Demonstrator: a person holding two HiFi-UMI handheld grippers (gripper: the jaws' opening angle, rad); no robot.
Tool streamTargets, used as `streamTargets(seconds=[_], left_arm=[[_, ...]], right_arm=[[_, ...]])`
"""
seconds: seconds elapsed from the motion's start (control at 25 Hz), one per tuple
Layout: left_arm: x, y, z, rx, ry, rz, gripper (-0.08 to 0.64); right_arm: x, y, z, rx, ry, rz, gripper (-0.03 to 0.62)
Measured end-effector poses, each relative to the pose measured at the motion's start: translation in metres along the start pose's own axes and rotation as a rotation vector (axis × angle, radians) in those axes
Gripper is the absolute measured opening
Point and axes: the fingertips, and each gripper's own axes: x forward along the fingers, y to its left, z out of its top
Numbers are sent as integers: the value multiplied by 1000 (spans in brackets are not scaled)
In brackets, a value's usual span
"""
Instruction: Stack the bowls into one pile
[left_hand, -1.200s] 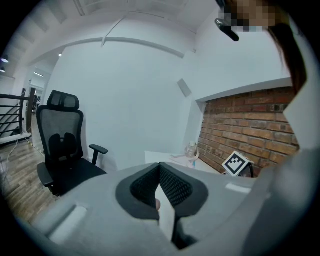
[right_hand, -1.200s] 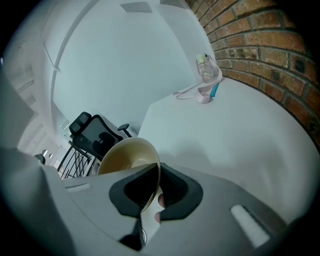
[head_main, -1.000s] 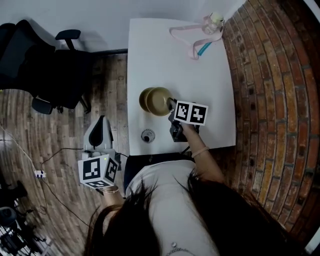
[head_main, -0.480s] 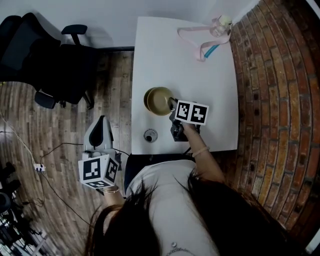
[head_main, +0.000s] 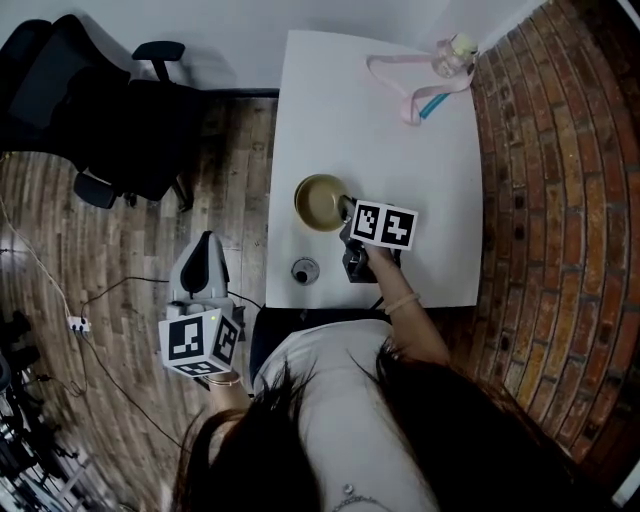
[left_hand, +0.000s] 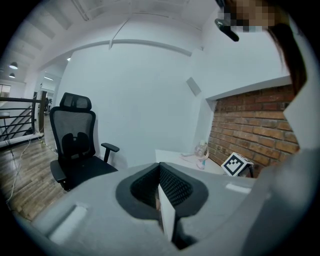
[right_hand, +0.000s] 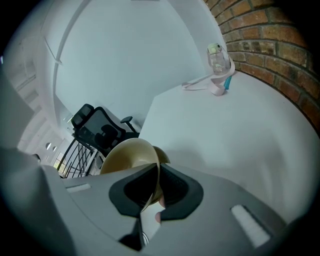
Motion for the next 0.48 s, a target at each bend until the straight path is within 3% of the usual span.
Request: streamTargets(seconds=[0.48], left_arm=[[7, 4, -1, -3, 12, 10, -2]], right_arm=[[11, 1, -2, -22, 28, -10, 25]])
